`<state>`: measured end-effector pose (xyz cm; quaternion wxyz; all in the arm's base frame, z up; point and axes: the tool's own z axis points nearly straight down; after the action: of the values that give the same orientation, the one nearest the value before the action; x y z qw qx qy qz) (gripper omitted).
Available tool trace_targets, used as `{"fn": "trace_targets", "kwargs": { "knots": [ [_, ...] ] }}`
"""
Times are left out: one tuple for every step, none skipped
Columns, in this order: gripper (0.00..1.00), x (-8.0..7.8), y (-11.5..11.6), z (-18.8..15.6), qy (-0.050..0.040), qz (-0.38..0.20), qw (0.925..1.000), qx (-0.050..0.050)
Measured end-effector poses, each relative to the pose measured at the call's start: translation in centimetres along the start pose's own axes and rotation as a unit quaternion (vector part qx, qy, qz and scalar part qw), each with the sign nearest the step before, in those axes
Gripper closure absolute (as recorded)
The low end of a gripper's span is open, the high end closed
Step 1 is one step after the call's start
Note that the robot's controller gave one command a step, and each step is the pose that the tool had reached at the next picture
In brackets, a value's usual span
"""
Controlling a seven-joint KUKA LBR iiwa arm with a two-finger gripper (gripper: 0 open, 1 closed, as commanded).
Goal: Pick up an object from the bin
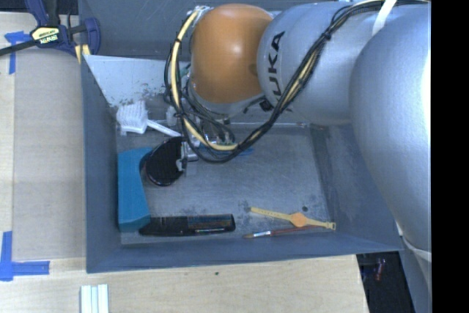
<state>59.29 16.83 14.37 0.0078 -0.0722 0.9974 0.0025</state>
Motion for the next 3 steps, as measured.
{"fn": "trace_targets", "kwargs": {
  "knots": [
    [0.0, -0.1, -0.2, 1.3, -0.0066, -0.02, 0.9998, 0.0],
    [0.0, -0.9, -1.1, 7.2, -0.0056, -0.13, 0.9916, 0.0],
    [0.0, -1.1, 0.6, 7.1, -0.0045, -0.16, 0.9872, 0.002]
  ]
}}
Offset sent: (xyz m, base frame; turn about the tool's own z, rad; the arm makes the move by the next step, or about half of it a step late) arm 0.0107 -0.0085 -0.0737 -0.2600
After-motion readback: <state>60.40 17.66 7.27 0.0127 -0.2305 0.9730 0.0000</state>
